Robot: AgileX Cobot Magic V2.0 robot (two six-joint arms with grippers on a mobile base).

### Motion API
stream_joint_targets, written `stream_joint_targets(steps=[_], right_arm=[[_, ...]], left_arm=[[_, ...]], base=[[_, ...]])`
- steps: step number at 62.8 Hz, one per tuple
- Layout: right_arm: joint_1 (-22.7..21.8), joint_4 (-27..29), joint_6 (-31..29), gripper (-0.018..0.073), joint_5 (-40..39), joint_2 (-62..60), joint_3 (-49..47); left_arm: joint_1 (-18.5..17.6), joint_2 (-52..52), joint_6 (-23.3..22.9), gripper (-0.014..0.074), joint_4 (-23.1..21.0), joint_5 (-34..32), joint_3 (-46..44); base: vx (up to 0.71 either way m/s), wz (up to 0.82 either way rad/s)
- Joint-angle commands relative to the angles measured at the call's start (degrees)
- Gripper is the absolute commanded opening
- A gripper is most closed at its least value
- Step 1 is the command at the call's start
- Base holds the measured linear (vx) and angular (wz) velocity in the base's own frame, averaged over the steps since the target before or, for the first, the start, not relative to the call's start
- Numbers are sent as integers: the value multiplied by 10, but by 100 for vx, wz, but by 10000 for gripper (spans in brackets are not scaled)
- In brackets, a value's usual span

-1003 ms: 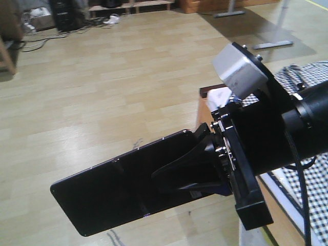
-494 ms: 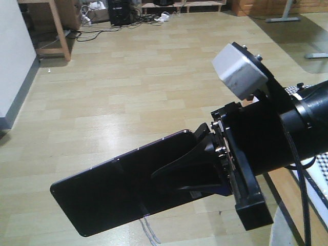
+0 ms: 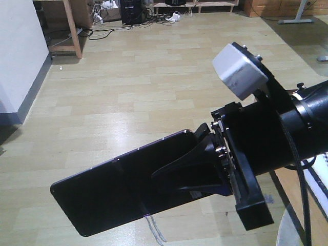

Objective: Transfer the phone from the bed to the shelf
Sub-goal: 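Drive the base away from the bed holding the phone in the right gripper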

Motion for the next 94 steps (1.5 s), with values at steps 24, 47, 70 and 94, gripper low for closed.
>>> stream_joint_targets(steps=[24,47,70,94], right_arm=[[0,54,-6,-4,31,-14,-16],[0,54,-6,-4,31,-14,-16],[0,54,-6,-4,31,-14,-16],[0,54,-6,-4,31,-14,-16]], left_arm=[[-1,-3,-2,1,-4,-42,1],[-1,-3,-2,1,-4,-42,1],[-1,-3,-2,1,-4,-42,1],[-1,-3,-2,1,-4,-42,1]], base=[[1,2],[2,0],[4,6],[5,8]])
